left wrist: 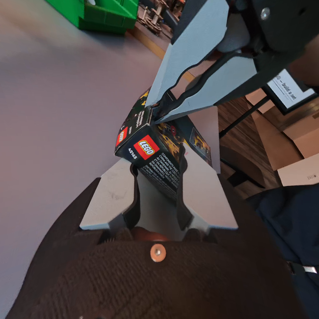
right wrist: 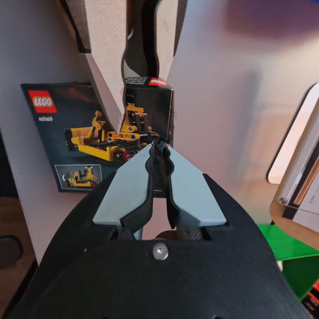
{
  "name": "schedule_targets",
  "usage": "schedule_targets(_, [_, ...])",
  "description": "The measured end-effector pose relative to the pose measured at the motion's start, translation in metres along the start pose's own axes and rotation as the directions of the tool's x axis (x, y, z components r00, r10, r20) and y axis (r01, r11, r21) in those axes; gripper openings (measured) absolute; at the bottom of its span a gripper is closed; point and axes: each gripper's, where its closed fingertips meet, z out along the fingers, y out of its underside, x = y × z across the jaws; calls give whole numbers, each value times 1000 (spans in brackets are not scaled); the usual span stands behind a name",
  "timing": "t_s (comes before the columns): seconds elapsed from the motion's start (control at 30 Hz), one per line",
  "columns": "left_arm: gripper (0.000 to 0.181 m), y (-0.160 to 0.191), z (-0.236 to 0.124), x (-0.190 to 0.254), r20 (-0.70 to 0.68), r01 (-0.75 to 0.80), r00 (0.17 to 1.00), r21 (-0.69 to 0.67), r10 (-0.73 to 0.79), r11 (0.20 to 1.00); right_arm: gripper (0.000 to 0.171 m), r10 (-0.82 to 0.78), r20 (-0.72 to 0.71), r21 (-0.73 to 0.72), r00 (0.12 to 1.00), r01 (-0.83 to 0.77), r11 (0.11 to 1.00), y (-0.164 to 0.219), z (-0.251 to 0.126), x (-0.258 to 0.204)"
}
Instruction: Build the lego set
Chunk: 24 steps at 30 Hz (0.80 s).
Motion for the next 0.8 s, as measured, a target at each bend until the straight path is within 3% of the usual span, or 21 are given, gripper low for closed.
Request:
schedule_targets(0.2, [43,2,3,-13,70,44,997,-19,-42,999,5,136,-121,82,983,-126,989,0,13,14])
schedule_targets(0.37, [42,-2,1,-21,93,75,993,11,-76,997,3,419,-23,273,908,-397,876,-6,15,25])
schedule_targets(0.6, [44,-10,-5,-13,21,75,997,70,-77,995,9,361,-78,348,929,-314,883,-10,-27,30])
schedule_targets(0.7, [44,-10,-5,-7,-21,62,998,68,-61,996,8,309,-128,298,943,-260,918,0,-37,34])
schedule_targets(0.8, [44,-8,-4,0,-53,37,998,52,-34,998,21,263,-113,288,958,-222,932,-3,-38,30])
